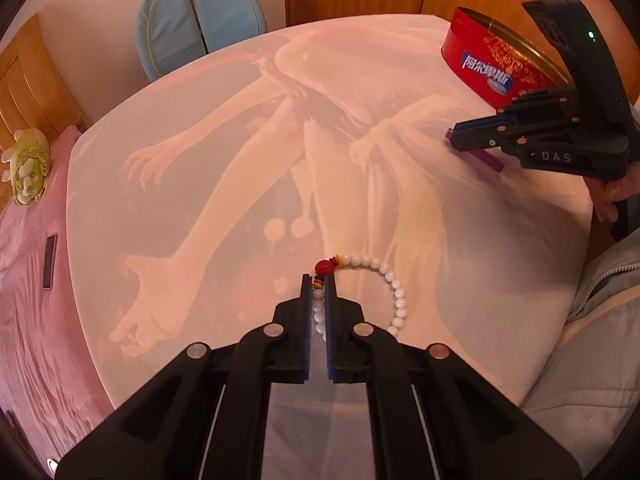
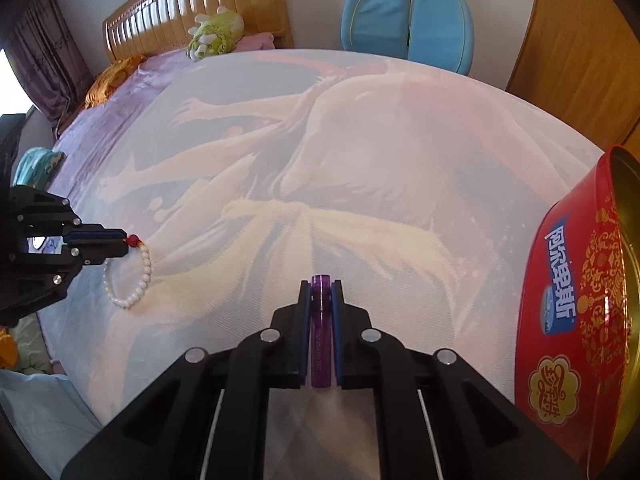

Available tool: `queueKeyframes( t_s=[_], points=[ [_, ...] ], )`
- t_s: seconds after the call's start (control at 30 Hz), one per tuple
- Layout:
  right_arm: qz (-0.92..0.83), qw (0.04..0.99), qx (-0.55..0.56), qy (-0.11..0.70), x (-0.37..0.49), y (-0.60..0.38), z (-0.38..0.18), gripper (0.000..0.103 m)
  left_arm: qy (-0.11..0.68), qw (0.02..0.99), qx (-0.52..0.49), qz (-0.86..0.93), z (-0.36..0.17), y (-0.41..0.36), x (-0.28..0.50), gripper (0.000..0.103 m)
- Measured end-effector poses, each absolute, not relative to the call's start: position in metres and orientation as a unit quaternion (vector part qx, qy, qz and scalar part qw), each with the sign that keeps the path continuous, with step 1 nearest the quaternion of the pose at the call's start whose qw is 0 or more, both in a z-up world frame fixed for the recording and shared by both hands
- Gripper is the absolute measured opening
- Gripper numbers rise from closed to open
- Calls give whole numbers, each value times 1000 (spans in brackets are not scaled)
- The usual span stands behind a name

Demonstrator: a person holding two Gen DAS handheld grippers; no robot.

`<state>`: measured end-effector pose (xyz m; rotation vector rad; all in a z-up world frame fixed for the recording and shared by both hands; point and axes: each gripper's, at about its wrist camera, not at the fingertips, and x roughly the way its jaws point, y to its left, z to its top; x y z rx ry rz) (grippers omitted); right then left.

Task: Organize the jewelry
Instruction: 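Carry the pearl bracelet and lipstick into the red tin and open both tools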

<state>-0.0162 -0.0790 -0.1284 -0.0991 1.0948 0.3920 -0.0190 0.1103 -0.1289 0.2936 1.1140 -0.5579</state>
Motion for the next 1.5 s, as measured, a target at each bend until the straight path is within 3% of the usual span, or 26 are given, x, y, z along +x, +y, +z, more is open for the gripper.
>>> queueKeyframes(
  t_s=[0.4, 0.77, 1.13, 1.5],
  points=[
    [142, 905, 12, 401, -40, -134, -41, 11, 442, 836, 70, -316, -51, 73, 6, 6],
    [35, 943, 51, 328, -78, -216, -1, 11, 379, 837, 58, -391, 15, 13, 28, 6],
    [-19, 946, 87, 311, -100, -266, 2, 11, 361, 812, 101, -448, 44, -54, 39, 6],
    [-43, 915, 144, 375, -74, -328, -19, 11, 387, 773, 153, -479, 28, -137, 56, 6]
  ],
)
